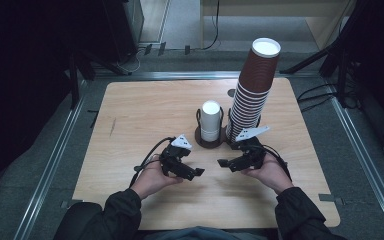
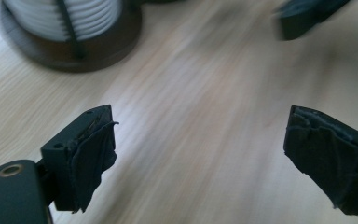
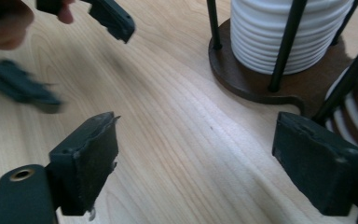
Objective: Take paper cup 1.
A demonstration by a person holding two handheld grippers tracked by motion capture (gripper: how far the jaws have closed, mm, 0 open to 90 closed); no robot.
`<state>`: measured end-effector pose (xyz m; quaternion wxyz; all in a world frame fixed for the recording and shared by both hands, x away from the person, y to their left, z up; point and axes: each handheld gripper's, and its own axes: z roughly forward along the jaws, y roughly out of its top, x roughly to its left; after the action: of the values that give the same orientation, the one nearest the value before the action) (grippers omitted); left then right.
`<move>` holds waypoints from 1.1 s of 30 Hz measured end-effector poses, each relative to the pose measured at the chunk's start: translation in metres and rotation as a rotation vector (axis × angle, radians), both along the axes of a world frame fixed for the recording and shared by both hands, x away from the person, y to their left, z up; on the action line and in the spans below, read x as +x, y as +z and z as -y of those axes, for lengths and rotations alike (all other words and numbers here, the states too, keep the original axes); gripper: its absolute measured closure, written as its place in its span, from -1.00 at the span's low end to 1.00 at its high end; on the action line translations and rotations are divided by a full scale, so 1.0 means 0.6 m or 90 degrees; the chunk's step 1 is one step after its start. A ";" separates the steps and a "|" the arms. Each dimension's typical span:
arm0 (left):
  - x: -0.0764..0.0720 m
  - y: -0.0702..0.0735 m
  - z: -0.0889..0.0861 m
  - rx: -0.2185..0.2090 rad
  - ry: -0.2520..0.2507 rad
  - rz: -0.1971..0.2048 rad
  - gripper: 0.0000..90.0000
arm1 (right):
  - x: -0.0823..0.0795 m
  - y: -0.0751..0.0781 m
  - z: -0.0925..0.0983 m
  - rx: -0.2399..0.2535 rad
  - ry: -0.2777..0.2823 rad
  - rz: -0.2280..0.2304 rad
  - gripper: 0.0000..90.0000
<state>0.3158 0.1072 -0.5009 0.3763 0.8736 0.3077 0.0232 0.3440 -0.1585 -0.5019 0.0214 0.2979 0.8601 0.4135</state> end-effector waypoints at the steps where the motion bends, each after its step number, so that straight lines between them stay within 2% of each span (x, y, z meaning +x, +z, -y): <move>1: 0.004 0.006 0.002 0.021 -0.006 0.007 -0.79 | -0.001 0.002 0.001 -0.001 -0.001 0.009 -0.63; 3: 0.014 0.019 0.003 0.049 -0.017 0.017 -0.79 | -0.002 0.009 0.001 0.011 -0.007 0.014 -0.62; 4: 0.020 0.027 0.001 0.048 -0.020 0.015 -0.77 | -0.003 0.012 0.000 0.013 -0.008 0.020 -0.61; 6: 0.024 0.033 -0.002 0.041 -0.018 0.014 -0.71 | -0.005 0.015 -0.002 0.014 -0.007 0.025 -0.60; 7: 0.033 0.045 -0.013 0.012 -0.017 0.015 -0.71 | -0.006 0.015 -0.003 0.010 -0.004 0.027 -0.59; 8: 0.036 0.046 -0.018 0.006 -0.016 0.014 -0.70 | -0.006 0.015 -0.004 0.007 -0.002 0.027 -0.57; 10: 0.037 0.045 -0.024 0.020 -0.014 0.012 -0.69 | -0.007 0.014 -0.006 0.005 0.015 0.028 -0.46; 12: 0.037 0.044 -0.027 0.025 -0.019 0.003 -0.68 | -0.007 0.013 -0.007 0.010 0.018 0.027 -0.45; 17: 0.034 0.045 -0.039 0.003 -0.015 0.001 -0.70 | -0.007 0.014 -0.006 0.011 0.009 0.037 -0.42; 30: 0.050 0.048 -0.053 0.009 0.000 0.009 -0.71 | -0.013 0.012 -0.002 0.011 -0.020 0.051 -0.26; 33: 0.056 0.052 -0.059 -0.003 0.008 0.016 -0.71 | -0.015 0.013 -0.001 0.012 -0.029 0.056 -0.17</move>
<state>0.3493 0.1425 -0.4697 0.3820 0.8704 0.3086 0.0356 0.3350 -0.1579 -0.4943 0.0660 0.2990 0.8472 0.4341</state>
